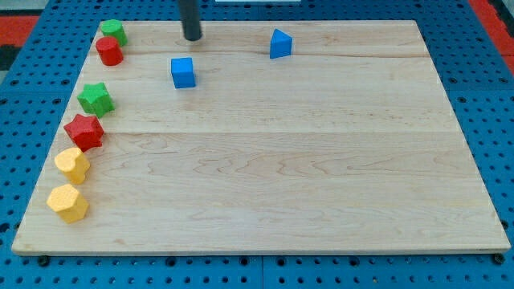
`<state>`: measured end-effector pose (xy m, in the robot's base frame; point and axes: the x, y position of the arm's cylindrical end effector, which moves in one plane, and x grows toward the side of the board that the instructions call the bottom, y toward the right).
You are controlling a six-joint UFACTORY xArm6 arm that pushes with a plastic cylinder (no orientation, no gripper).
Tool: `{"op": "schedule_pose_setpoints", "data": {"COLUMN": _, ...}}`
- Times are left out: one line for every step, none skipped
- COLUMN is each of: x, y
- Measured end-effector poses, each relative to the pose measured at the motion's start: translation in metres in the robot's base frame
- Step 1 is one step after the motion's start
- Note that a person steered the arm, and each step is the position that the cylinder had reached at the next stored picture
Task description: Move the blue cube between the red circle and green star
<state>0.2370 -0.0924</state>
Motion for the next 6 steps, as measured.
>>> {"op": "schedule_pose_setpoints", "data": {"x": 0.027, "y": 0.031}}
{"op": "schedule_pose_setpoints", "data": {"x": 0.067, "y": 0.033}}
{"op": "schedule_pose_setpoints", "data": {"x": 0.08, "y": 0.029}}
{"op": "schedule_pose_setpoints", "data": {"x": 0.097, "y": -0.026}}
{"op": "schedule_pose_setpoints", "data": {"x": 0.097, "y": -0.067}}
{"op": "schedule_pose_setpoints", "data": {"x": 0.089, "y": -0.08}}
